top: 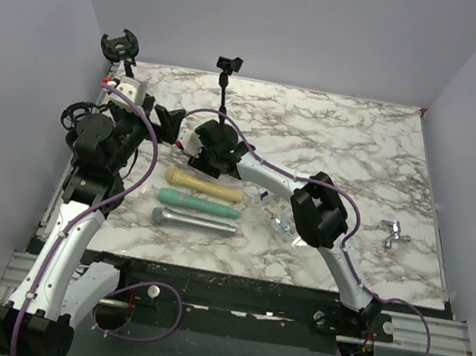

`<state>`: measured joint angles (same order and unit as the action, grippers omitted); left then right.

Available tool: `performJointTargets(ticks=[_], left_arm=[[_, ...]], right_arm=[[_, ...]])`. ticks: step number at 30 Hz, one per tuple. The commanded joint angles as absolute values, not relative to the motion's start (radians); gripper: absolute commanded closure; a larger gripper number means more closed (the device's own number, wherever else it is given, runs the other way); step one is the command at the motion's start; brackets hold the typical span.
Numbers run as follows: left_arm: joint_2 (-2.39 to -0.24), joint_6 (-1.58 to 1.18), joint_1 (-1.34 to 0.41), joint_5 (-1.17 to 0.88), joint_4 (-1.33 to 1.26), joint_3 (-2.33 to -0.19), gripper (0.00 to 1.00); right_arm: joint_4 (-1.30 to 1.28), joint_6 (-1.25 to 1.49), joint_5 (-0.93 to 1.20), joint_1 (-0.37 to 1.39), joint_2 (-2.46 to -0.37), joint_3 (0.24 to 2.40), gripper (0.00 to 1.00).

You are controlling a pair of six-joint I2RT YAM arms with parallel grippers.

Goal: Remove the microphone from the stand

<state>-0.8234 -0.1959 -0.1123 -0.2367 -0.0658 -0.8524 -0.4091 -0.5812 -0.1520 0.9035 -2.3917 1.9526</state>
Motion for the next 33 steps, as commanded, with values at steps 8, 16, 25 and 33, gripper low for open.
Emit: performJointTargets(ticks=[8, 16, 25, 33], left_arm=[[-0.825, -0.204, -0.105, -0.247, -0.086, -0.847, 0.19], [-0.821, -0.207, -0.104, -0.249, -0.087, -0.845, 0.19], [-0.82, -0.213, -0.103, -0.253, -0.089, -0.845, 0.19], [-0.824, -0.22, -0.103, -0.26, -0.092, -0.844, 0.19]], right_arm=[[-0.384, -0.449, -0.173, 0.926, -2.321, 1.946, 0.07], [-0.304, -0.386, -0.211, 0.924, -2.193, 1.864, 0.0], [-0.235, -0.279, -0.309, 0.913, -2.066, 1.784, 0.0], [-0.099, 0.133, -0.147, 0.774, -1.89, 1.697, 0.0]])
